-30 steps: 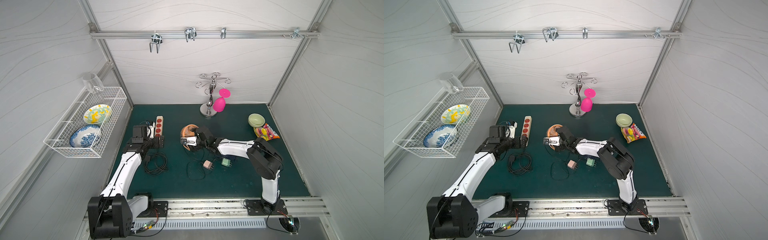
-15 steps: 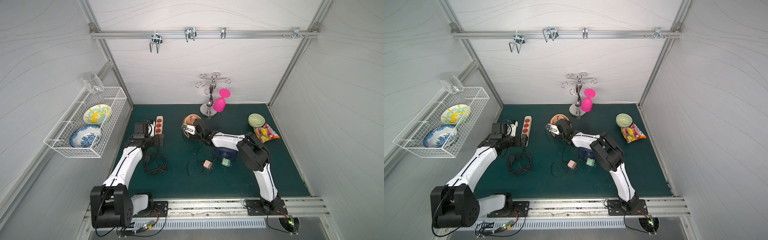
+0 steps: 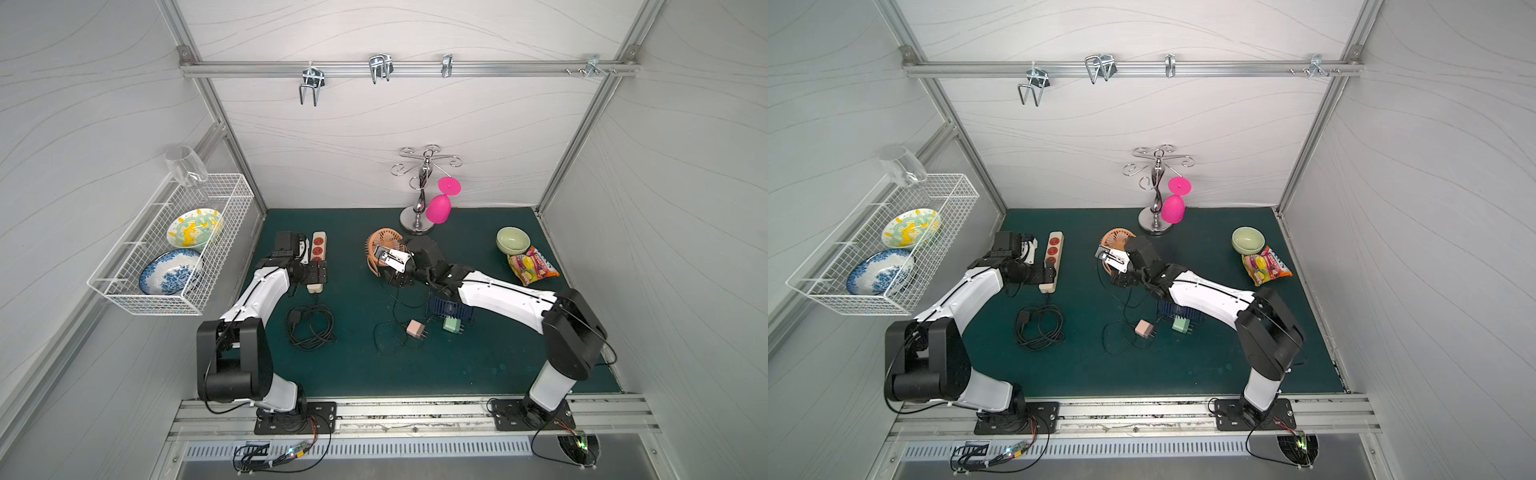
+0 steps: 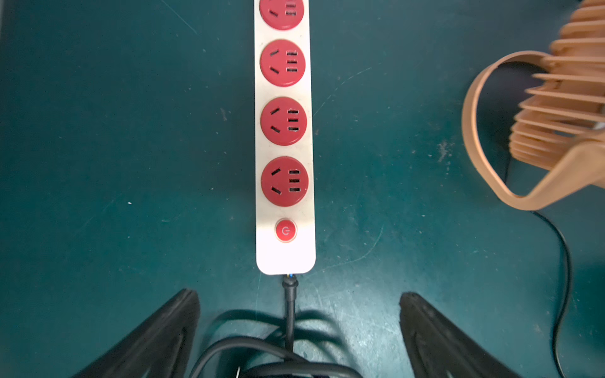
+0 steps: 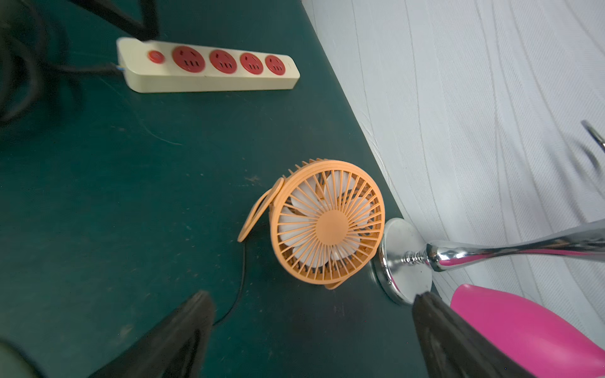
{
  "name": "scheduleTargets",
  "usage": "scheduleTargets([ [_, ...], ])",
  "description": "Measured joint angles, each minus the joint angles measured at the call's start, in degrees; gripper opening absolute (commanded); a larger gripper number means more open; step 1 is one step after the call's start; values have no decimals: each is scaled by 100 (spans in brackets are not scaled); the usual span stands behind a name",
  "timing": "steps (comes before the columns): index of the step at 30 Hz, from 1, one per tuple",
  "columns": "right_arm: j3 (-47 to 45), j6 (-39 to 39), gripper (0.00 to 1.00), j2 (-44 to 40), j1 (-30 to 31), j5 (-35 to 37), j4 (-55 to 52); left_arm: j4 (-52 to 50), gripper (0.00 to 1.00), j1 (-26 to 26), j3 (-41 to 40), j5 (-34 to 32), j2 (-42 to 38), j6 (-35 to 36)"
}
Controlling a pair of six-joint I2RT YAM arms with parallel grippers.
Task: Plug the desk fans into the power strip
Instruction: Move the fan to the center of the board, then move the socket to the center of the board.
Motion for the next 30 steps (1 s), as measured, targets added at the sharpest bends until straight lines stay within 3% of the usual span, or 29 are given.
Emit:
scheduleTargets([
  [7,-584,916,99,-1445,-264,-13,-693,-455,84,0,868,-9,1040,-138],
  [17,-1119,2273,99,-3300,-1012,111,-1801,-1049,77,-24,1897,-63,2229,-229],
  [30,-1709,2612,99,-4586,-1687,192,-2590,-1357,49,-293,2232,-431,2741,-313],
])
